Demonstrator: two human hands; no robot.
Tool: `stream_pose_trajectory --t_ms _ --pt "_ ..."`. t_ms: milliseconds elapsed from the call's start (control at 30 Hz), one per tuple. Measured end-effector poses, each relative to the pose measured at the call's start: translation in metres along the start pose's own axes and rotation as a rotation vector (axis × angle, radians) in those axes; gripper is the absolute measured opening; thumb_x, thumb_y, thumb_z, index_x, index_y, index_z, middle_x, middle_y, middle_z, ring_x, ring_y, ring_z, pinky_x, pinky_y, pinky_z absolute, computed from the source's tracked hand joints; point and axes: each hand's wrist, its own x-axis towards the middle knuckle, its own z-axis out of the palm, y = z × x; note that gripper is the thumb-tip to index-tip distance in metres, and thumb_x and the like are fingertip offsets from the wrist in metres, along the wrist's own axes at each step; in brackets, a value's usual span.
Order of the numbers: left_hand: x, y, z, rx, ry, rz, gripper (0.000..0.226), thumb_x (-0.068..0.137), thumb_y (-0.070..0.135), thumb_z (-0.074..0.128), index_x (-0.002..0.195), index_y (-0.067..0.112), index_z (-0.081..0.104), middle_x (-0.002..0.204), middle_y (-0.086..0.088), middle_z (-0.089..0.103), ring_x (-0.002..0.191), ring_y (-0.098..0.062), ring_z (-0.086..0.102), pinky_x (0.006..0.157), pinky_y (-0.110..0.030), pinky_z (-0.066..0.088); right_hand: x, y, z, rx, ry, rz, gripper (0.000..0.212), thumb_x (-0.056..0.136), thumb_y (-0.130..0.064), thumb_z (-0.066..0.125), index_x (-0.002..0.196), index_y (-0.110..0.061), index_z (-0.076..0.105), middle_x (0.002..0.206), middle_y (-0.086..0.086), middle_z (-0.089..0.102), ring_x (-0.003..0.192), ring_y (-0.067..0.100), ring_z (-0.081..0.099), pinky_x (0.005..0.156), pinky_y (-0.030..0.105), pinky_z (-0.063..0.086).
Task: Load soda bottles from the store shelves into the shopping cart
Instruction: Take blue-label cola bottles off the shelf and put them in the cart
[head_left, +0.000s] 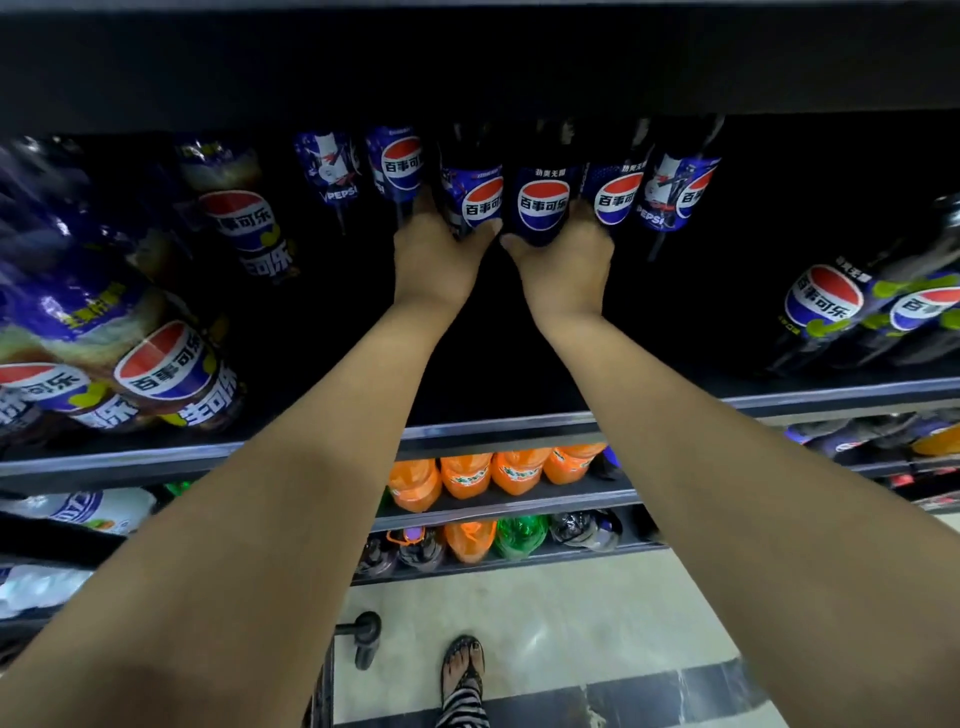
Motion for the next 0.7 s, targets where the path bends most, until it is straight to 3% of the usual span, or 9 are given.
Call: stream_pose_trajectory --t_ms 100,200,300,433,567,700 --pt "-0.029 0.003 -0.015 0.056 0.013 0.010 0.052 0.091 0.033 0.063 0.135 0.010 0.048 0.127 -0.007 0.062 0.116 -0.021 0.058 0.084 -0.015 0.039 -0.027 -0.002 -0.018 -0.084 -0.069 -0.039 0.062 0.070 -0.025 0.081 0.118 0.003 0.053 0.118 0.018 0.061 0.113 0.033 0.056 0.093 0.037 0.048" --pt "-0.071 0.004 -0.039 0.207 -0.009 0.040 0.058 0.092 0.036 0.060 0.139 0.006 0.043 0.124 -0.016 0.061 0.113 -0.031 0.059 0.081 -0.025 0.043 -0.064 -0.010 -0.042 -0.257 -0.164 -0.050 0.067 0.076 -0.034 0.077 0.125 0.001 0.047 0.124 0.018 0.055 0.117 0.035 0.049 0.092 0.039 0.044" --pt "-0.123 0.005 -0.069 0.404 -0.062 0.042 0.065 0.094 0.038 0.056 0.144 0.001 0.035 0.129 -0.025 0.055 0.120 -0.037 0.052 0.092 -0.039 0.045 -0.108 -0.022 -0.068 -0.376 -0.234 -0.099 0.073 0.080 -0.041 0.070 0.133 -0.001 0.040 0.131 0.017 0.050 0.121 0.035 0.044 0.096 0.040 0.041" --pt "-0.193 -0.001 -0.116 0.662 -0.099 0.090 0.066 0.098 0.040 0.047 0.146 -0.001 0.030 0.139 -0.024 0.047 0.131 -0.037 0.040 0.109 -0.041 0.031 -0.172 -0.036 -0.091 -0.493 -0.313 -0.247 0.072 0.084 -0.044 0.064 0.136 -0.002 0.037 0.133 0.018 0.047 0.122 0.036 0.042 0.099 0.042 0.039" --pt "-0.258 -0.022 -0.166 0.842 -0.130 0.074 0.067 0.099 0.047 0.039 0.146 0.001 0.031 0.144 -0.021 0.043 0.138 -0.035 0.033 0.114 -0.042 0.024 -0.245 -0.044 -0.098 -0.568 -0.433 -0.343 0.067 0.087 -0.047 0.059 0.132 -0.002 0.038 0.128 0.019 0.048 0.120 0.036 0.042 0.099 0.041 0.037" --pt "-0.317 -0.056 -0.214 0.921 -0.161 0.032 0.064 0.099 0.047 0.037 0.142 0.000 0.039 0.139 -0.023 0.049 0.134 -0.037 0.039 0.113 -0.045 0.027 -0.321 -0.047 -0.092 -0.574 -0.573 -0.329 0.064 0.086 -0.050 0.057 0.127 -0.003 0.040 0.124 0.018 0.050 0.116 0.035 0.044 0.096 0.040 0.037"
